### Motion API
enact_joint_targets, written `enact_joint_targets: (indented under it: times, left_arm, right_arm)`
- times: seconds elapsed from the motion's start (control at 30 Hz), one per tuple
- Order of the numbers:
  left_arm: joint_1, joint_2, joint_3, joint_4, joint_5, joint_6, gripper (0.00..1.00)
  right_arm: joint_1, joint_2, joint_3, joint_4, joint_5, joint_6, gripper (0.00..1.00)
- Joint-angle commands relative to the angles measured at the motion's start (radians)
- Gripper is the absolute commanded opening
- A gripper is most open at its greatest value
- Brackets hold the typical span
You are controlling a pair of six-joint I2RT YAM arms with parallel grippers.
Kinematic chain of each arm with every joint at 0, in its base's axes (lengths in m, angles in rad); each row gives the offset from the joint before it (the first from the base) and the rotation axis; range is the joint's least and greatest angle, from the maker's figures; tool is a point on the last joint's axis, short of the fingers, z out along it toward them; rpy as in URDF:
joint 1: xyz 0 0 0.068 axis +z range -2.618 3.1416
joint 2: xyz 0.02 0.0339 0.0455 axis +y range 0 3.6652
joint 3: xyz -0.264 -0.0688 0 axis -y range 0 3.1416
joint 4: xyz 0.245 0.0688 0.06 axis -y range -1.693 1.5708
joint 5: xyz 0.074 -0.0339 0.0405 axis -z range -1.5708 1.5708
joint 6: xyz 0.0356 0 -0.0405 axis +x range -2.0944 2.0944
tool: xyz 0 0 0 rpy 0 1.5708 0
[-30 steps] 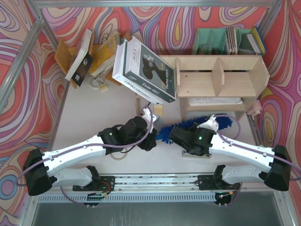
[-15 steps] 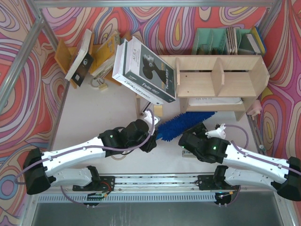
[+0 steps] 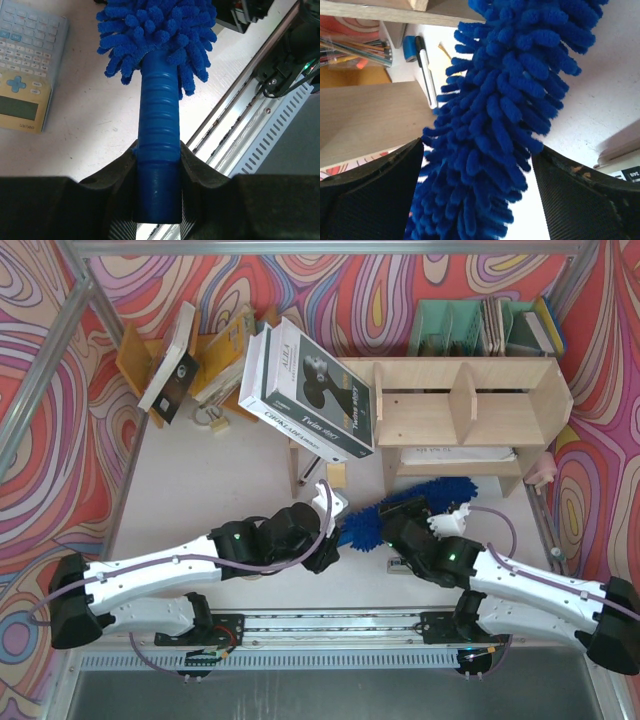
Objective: Dust the bookshelf with a duster
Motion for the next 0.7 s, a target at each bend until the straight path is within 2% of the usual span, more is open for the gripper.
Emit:
enact_joint_targets:
  times: [0.0,0.23,0.37,0.43,0.57,0.67]
  left_arm:
    - [-0.023,-0.024,0.023,0.008,-0.034,-0.001,0.00]
    - [-0.039,-0.041,0.019,0.019,-0.051,0.017,0.00]
    - [-0.042,-0.039,0.021,0.013,-0.055,0.032,0.03]
    - [-0.042,-0.028,0.024,0.001,-0.055,0.039,0.06]
    - [-0.042,0.006,0.037,-0.038,-0.075,0.044,0.26]
    - [-0.042,0.027,0.040,-0.063,-0.113,0.049,0.42]
  right_arm:
    - [-0.037,0.035,-0.026,0.055,-0.034,0.044,0.77]
    - [-0.077,0.066,-0.050,0.066,-0.040,0.092,0.62]
    - [-0.095,0.074,-0.033,0.046,-0.027,0.103,0.36]
    - [-0.095,0.071,-0.022,0.035,-0.015,0.105,0.27]
    - [-0.095,0.066,0.002,0.005,-0.003,0.106,0.13]
    - [-0.096,0.059,0.011,-0.017,0.000,0.109,0.08]
